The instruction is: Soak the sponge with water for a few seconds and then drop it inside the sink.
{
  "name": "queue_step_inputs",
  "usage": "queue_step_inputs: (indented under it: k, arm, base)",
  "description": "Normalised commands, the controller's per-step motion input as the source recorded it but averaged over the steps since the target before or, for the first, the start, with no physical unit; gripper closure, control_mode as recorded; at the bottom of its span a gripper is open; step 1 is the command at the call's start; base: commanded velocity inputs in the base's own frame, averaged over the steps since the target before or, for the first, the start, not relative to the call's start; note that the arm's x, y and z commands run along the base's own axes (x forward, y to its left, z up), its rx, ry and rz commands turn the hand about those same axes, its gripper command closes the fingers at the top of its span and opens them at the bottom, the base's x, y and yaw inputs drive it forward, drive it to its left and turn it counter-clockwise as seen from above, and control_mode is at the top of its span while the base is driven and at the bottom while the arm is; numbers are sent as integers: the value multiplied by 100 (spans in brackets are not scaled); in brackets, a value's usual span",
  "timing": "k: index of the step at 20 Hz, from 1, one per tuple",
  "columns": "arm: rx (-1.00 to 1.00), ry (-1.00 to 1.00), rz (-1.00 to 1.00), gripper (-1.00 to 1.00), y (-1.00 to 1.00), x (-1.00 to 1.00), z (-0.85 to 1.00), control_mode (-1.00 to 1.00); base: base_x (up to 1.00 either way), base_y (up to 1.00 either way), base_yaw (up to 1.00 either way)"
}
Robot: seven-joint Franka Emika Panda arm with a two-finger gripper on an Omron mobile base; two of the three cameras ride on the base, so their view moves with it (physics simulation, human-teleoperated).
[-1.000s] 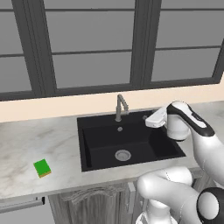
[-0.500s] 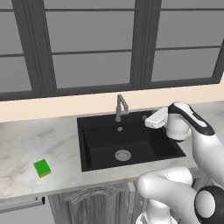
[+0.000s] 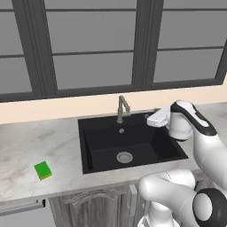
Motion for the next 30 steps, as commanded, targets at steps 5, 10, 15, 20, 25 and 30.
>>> queue_step_inputs:
  k: [5,10,15,20,25,30]
  arm:
    - [0,0,0,-100,0,2,2,-100]
    - [0,-1,0,-100,0,9,0,-100]
    - [0,-2,0,-100,0,13,0,-100]
    - [0,0,0,-100,0,18,-11,-100]
    - [0,0,0,-100,0,15,-21,-100]
    - [0,-1,0,-100,0,10,-18,-100]
  base:
    - [0,0,0]
    - [0,0,0]
    - [0,0,0]
    - [0,0,0]
    - [0,0,0]
    - [0,0,0]
